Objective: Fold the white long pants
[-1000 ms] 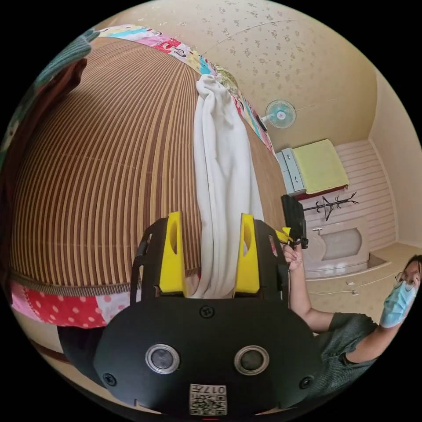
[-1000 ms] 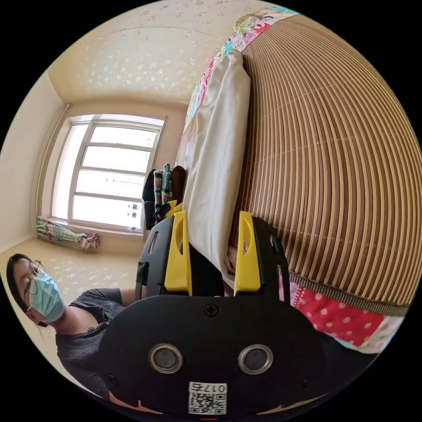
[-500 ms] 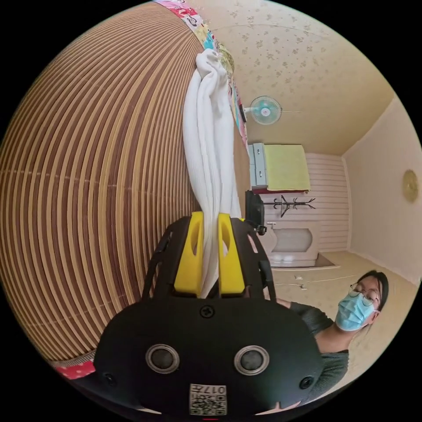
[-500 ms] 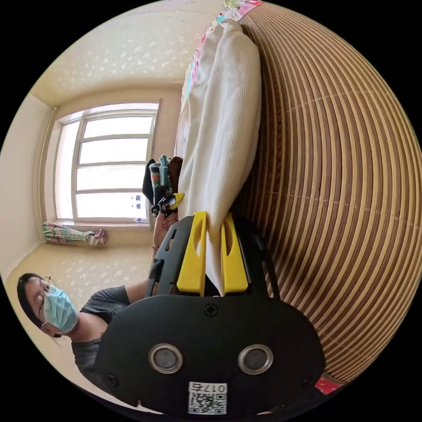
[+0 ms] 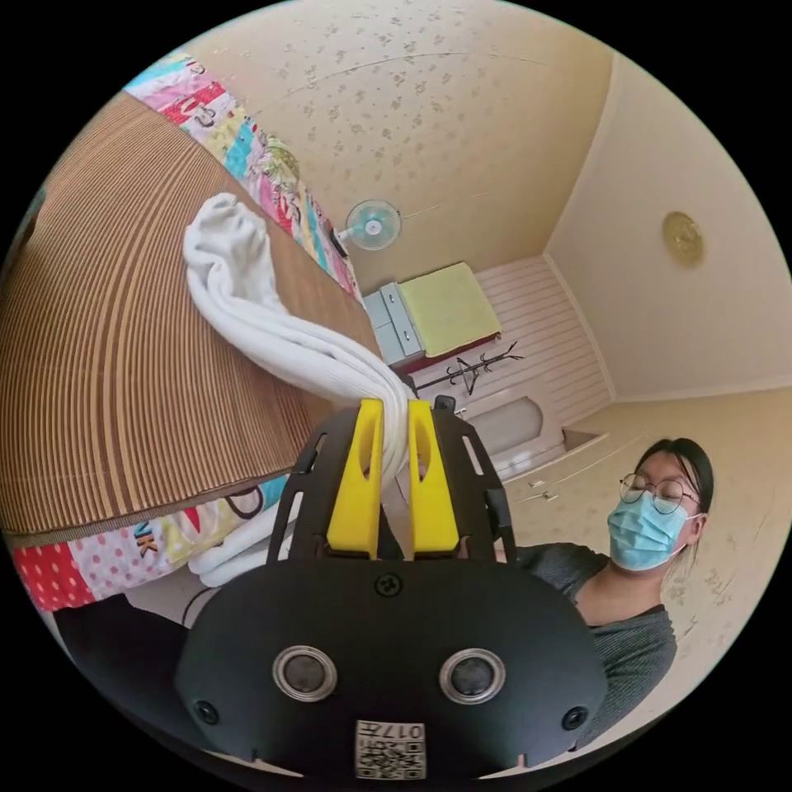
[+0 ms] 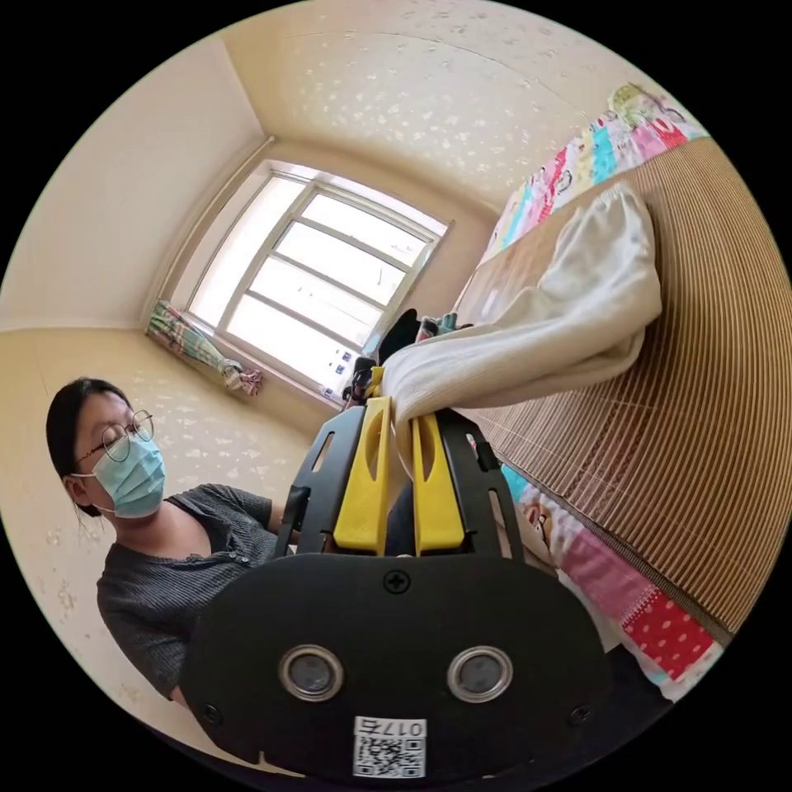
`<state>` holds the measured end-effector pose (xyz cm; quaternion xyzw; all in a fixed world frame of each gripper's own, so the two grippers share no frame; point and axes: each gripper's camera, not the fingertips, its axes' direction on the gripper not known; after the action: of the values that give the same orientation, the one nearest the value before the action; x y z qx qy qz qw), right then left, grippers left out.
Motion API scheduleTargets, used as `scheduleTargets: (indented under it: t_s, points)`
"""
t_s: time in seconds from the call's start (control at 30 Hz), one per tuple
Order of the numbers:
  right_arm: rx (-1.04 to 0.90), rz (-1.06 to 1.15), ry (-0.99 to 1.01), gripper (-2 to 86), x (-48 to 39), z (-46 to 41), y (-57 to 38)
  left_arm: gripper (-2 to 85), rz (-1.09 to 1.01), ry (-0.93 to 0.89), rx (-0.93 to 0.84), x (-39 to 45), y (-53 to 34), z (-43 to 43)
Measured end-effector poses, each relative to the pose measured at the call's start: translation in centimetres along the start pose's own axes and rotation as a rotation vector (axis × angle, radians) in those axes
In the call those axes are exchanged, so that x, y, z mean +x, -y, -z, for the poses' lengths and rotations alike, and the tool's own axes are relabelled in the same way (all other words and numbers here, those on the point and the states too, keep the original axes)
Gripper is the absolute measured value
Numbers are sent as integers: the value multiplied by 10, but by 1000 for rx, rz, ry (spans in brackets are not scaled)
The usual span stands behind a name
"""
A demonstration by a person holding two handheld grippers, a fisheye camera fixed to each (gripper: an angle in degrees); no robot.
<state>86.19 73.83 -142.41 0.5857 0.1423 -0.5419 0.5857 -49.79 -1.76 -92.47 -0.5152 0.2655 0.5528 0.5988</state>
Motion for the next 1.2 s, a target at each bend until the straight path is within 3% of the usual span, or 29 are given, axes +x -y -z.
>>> scheduleTargets:
  t_s: [0.5, 0.6, 0.77, 1.03, 1.13, 1.2]
  points:
    - [238, 674, -33, 11, -361, 70, -47, 51, -714, -151, 226, 379, -38, 18]
    - [282, 713, -79, 18, -402, 73, -52, 52, -726, -143, 221, 410, -29, 10]
    - [309, 649, -146, 22, -401, 73, -24, 52, -619, -95, 203, 395, 24, -18]
    - [268, 360, -397, 8, -276, 56, 140, 51, -421, 121, 157, 295, 188, -83]
    - [289, 285, -399, 3, -232, 41, 172, 51, -531, 215, 193, 268, 196, -101]
    - [282, 274, -439, 2, -209, 29, 171, 51, -569, 272, 114, 235, 182, -114]
